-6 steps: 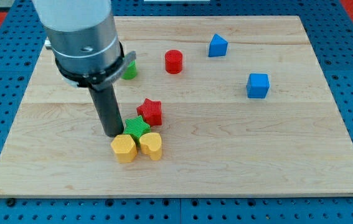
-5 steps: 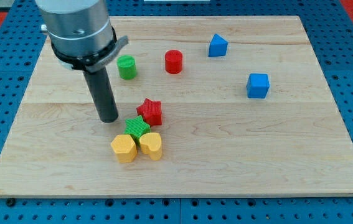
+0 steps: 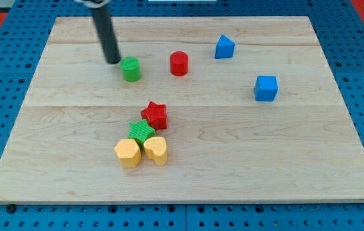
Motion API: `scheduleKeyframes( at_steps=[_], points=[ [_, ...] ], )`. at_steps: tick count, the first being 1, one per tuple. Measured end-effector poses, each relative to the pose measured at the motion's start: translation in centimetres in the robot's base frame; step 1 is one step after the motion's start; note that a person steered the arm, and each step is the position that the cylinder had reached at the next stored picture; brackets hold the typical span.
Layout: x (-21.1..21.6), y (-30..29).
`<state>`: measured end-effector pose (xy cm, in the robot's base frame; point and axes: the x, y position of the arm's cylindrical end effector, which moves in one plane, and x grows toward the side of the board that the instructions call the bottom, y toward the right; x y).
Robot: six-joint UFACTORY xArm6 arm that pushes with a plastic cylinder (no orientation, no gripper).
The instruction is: Move the green circle to the left and down a bit
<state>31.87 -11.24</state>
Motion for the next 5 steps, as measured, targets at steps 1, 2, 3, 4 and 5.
scheduleKeyframes(
  at_steps=[1,2,3,4,5],
  points=[
    [-0.8,5.0],
    [4.2,4.2],
    [5.4,0.6],
    [1.4,0.7],
    [0.3,-1.7]
  ],
)
